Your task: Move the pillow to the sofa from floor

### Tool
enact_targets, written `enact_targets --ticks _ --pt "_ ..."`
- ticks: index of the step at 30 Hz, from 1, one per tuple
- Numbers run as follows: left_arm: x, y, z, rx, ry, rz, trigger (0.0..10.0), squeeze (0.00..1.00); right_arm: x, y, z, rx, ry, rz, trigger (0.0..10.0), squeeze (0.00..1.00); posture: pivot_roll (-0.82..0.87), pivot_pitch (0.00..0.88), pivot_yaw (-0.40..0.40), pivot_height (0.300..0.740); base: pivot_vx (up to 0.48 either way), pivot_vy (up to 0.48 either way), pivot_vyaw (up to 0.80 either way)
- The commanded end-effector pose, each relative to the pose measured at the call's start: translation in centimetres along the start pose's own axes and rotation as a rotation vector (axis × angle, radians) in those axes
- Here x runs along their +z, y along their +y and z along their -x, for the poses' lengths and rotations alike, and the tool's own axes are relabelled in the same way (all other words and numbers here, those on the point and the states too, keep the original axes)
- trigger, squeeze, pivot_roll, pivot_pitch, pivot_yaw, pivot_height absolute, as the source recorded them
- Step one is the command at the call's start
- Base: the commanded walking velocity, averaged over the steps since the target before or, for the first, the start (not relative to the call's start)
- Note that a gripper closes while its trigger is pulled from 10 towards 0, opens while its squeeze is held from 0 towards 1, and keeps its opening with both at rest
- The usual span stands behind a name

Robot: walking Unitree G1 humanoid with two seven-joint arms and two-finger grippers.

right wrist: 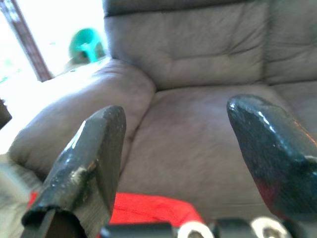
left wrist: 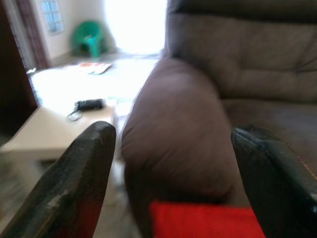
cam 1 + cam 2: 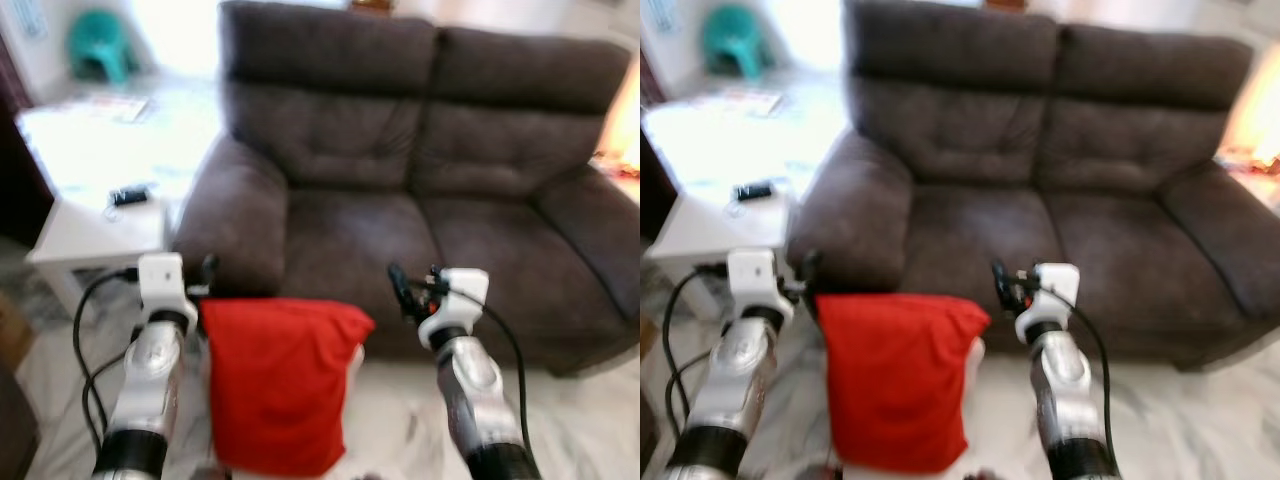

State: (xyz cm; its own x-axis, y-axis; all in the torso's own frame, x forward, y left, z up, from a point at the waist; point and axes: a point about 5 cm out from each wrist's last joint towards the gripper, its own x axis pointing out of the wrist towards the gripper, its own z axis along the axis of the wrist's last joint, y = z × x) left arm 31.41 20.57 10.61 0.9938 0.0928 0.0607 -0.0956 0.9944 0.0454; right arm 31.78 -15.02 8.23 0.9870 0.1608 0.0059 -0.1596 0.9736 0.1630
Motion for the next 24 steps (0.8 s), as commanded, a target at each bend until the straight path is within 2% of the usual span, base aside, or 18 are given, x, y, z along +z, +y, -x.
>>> enact_targets --ticks 1,18,24 --pt "0.23 -0.14 -0.13 -0.001 -0.006 0.007 10.0 0.00 -0.36 -0.18 0.23 -0.005 0.017 -0.002 10.0 0.00 0.02 0.000 -0.102 0.667 0.000 0.000 0.00" --pt "0.00 0.14 0.05 0.000 0.015 0.013 10.0 0.00 -0.62 0.18 0.20 0.009 0.025 -0.008 10.0 0.00 0.03 0.000 -0.104 0.667 0.000 0.000 0.00" --pt "0.08 0.19 -0.01 0.004 0.014 0.014 10.0 0.00 -0.65 0.59 0.18 0.042 0.032 0.015 10.0 0.00 0.02 0.000 -0.104 0.667 0.279 0.000 0.07"
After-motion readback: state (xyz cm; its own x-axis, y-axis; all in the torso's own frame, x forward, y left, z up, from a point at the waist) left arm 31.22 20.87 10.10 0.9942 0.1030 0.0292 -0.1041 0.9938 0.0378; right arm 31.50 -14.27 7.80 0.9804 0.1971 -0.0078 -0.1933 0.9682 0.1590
